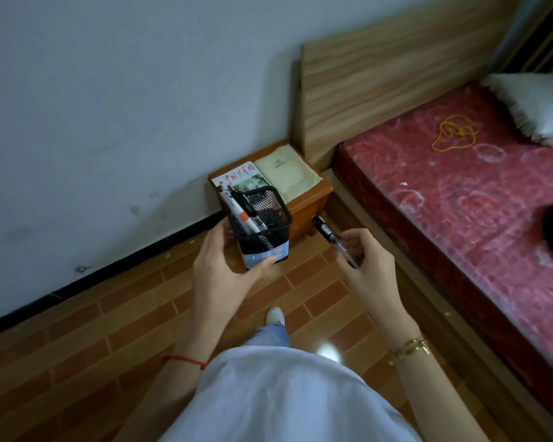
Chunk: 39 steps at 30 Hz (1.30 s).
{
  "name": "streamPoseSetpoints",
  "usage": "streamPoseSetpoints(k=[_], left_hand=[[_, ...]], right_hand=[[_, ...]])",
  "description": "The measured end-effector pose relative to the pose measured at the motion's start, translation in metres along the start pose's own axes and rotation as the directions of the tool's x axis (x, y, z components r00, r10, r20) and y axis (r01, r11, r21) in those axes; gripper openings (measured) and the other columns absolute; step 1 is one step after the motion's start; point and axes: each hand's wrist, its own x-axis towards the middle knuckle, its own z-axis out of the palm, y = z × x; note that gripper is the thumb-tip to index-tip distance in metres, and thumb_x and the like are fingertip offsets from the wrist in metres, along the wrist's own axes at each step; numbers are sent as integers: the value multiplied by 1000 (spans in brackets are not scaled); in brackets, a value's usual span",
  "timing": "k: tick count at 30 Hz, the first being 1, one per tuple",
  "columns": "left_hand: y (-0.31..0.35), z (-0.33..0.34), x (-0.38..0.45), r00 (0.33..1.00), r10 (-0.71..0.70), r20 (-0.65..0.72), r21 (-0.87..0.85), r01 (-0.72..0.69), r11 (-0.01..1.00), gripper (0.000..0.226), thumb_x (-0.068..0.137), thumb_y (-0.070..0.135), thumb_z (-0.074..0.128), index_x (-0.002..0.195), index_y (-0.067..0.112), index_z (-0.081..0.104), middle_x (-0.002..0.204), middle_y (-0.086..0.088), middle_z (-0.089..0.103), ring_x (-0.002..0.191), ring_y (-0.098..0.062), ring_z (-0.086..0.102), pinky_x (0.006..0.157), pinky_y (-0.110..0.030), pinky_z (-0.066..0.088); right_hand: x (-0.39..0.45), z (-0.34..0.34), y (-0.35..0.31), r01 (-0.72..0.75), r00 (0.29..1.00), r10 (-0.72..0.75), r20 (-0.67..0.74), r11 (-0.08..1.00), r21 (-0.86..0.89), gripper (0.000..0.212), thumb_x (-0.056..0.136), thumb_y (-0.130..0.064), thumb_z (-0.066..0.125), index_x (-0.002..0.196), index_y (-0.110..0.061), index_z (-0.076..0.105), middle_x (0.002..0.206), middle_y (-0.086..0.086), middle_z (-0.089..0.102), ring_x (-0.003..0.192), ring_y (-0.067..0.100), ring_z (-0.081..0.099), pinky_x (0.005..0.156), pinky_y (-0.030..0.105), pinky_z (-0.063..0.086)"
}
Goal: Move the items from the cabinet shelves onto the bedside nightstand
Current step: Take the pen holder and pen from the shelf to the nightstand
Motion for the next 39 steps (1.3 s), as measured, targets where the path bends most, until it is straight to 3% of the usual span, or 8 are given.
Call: streamPoseSetpoints(k=[5,11,15,21,24,29,33,39], left_hand=[[-20,9,99,999,-17,-50,48,19,999,82,69,47,82,135,8,54,130,-4,64,122,-13,59,99,-25,51],[-53,31,184,989,-132,-71,55,136,989,79,70,41,86,136,18,51,131,3,62,121,-8,58,85,3,42],[-73,55,229,970,-212,-115,70,221,973,77,69,47,84,135,30,47,132,12,59,120,-1,54,81,0,42],[-94,100,299,932,-318,-175,6,324,946,74,67,58,74,130,29,49,127,16,58,118,-1,55,93,-15,48],[-111,123,333,898,-383,-216,-17,389,921,72,68,47,81,130,24,51,128,8,61,119,-7,57,97,-27,53],[-163,155,373,831,-498,-246,-57,501,864,71,70,39,86,130,24,52,131,7,60,120,-8,56,95,-29,54],[-222,177,388,794,-578,-188,-80,574,815,79,71,41,86,138,25,47,136,7,58,124,-10,55,99,-38,53],[-320,223,384,771,-625,-122,-108,615,781,80,69,54,82,137,27,49,129,12,61,120,-3,57,96,-25,54]], right_hand=[[114,30,-5,67,995,-68,73,997,24,27,83,-13,66,103,-28,55,85,-19,57,75,-1,57,64,7,42],[217,68,5,87,985,-90,150,996,26,27,84,-11,66,107,-23,56,88,-9,60,75,4,58,62,11,43],[279,95,18,100,970,-107,216,994,45,26,85,-11,66,109,-15,57,90,-8,58,78,-1,57,63,7,42],[378,133,45,88,932,-91,350,996,24,29,86,-14,67,112,-17,55,103,-9,58,76,-7,56,62,4,42],[425,153,60,94,906,-99,411,995,34,27,87,-14,66,111,-18,54,103,-6,60,77,1,58,60,11,44],[478,209,84,95,851,-85,518,995,8,28,88,-14,65,113,-16,54,101,-5,59,80,11,59,66,29,54],[501,268,112,113,800,-89,593,994,-4,28,88,-13,65,113,-16,52,102,-4,59,78,5,56,61,10,42],[506,365,178,29,777,-5,629,999,-29,30,89,-12,64,115,-18,52,108,-3,59,81,4,55,61,8,39]])
